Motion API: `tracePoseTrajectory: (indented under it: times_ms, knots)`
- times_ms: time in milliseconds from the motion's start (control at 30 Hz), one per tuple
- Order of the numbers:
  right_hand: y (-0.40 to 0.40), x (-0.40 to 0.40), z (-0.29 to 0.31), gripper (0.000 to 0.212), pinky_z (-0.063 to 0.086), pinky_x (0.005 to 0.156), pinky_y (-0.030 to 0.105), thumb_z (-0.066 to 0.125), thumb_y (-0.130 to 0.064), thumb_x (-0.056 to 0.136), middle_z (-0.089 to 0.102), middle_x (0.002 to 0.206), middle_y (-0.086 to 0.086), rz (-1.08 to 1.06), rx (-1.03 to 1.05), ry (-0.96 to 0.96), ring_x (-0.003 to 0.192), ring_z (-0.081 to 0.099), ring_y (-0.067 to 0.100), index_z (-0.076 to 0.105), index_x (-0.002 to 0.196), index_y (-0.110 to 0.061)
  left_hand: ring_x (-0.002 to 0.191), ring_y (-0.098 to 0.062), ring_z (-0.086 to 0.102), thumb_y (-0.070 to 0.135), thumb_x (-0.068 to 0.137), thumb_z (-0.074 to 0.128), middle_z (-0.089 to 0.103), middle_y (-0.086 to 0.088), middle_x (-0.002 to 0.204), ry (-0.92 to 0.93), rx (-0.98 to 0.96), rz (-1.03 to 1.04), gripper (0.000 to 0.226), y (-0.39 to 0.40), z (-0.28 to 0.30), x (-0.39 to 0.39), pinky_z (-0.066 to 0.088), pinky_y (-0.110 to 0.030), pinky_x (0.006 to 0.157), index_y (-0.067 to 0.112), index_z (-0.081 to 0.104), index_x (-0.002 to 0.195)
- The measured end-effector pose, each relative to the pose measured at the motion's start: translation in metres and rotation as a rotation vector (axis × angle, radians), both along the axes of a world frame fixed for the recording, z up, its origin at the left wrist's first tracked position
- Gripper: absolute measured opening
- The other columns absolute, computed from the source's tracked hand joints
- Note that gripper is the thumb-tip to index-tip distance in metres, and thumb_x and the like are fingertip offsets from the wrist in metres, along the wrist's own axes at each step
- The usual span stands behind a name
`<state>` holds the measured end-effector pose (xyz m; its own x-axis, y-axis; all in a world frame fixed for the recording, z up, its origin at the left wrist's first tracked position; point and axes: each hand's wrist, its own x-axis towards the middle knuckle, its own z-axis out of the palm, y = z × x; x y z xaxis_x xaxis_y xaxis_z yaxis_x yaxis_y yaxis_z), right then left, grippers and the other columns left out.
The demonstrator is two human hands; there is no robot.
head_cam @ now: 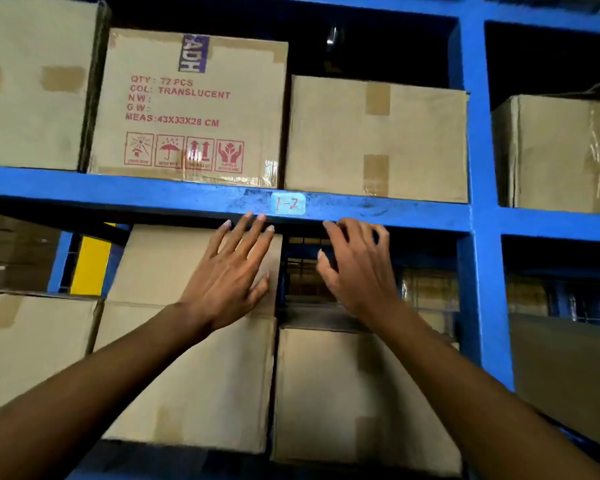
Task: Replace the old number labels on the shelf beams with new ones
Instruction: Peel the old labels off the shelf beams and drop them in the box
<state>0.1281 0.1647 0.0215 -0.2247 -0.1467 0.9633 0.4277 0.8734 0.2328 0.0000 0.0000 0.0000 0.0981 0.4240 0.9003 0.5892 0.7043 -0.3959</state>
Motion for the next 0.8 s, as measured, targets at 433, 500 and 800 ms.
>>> tracePoseTrajectory:
  times_ms: [433, 500, 800]
  knots:
    - [-0.029, -0.074, 0.066, 0.044, 0.018, 0.108, 0.044, 0.04, -0.031, 0.093, 0.035, 0.141, 0.011, -0.202, -0.176, 0.044, 0.128, 0.032, 0.027, 0.038, 0.133, -0.012, 0.139, -0.028, -0.026, 0.046, 0.079, 0.057, -0.022, -0.012, 0.154, -0.085, -0.087, -0.035, 0.106, -0.018, 0.058, -0.099, -0.01, -0.047, 0.115, 0.012, -0.022, 0.141]
    - [-0.03, -0.081, 0.065, 0.042, 0.018, 0.108, 0.043, 0.041, -0.028, 0.092, 0.037, 0.139, 0.01, -0.215, -0.182, 0.059, 0.126, 0.033, 0.026, 0.04, 0.131, -0.011, 0.138, -0.029, -0.03, 0.048, 0.081, 0.054, -0.029, -0.013, 0.152, -0.092, -0.091, -0.007, 0.106, -0.017, 0.057, -0.098, -0.013, -0.048, 0.115, 0.013, -0.027, 0.14]
    - [-0.037, -0.095, 0.066, 0.029, 0.026, 0.102, 0.041, 0.049, -0.021, 0.089, 0.049, 0.126, 0.011, -0.179, -0.155, 0.167, 0.116, 0.042, 0.025, 0.056, 0.114, -0.006, 0.139, -0.03, -0.029, 0.05, 0.081, 0.053, -0.033, -0.013, 0.15, -0.099, -0.074, -0.026, 0.107, -0.013, 0.056, -0.102, -0.011, -0.052, 0.116, 0.015, -0.028, 0.141]
